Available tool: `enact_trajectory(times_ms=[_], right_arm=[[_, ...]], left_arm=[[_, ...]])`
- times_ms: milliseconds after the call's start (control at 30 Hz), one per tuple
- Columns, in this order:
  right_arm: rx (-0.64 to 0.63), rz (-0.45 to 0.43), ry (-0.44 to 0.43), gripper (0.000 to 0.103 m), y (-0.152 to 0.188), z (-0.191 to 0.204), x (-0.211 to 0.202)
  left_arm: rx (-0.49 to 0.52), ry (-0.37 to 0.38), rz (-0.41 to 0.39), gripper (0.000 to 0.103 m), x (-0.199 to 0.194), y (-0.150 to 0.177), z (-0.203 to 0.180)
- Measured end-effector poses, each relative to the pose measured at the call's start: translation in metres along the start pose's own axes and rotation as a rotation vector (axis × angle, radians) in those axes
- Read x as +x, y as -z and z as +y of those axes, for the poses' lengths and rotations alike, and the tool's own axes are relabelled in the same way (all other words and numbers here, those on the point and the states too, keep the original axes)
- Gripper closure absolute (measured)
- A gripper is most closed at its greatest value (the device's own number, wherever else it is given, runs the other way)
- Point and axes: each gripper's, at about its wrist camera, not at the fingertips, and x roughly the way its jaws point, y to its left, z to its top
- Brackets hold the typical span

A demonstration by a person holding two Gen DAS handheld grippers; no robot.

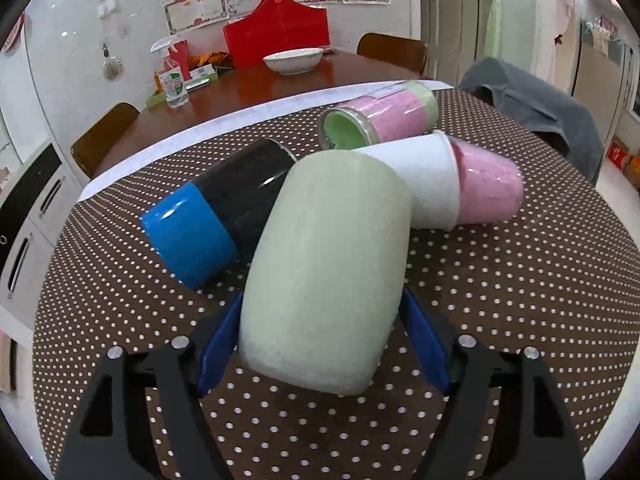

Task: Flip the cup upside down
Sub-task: 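Lift the pale green cup with the left tool and pull it back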

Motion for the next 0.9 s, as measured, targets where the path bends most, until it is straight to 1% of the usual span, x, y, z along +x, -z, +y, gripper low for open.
enact_trajectory(times_ms=[100,367,700,900], right_arm=[[0.003,0.003,0.001,0.006,0.001,0.000,0.000],[0.001,0.002,0.000,0.006,0.001,0.000,-0.003],[-0.005,-0.010,0.002,0.006,0.002,-0.001,-0.014],[-0.009,-0.017,0.004,0.006,0.003,-0.003,-0.021]], left_arm=[[0.007,-0.001,-0.007,0.028,-0.003,0.004,-0.003],[-0.011,0.029,-0.026,0.028,-0.020,0.023,-0.004],[-0.004,0.047,-0.073,0.029,-0.059,0.051,-0.014],[0.008,0.057,-0.118,0.029,-0.092,0.067,-0.026]])
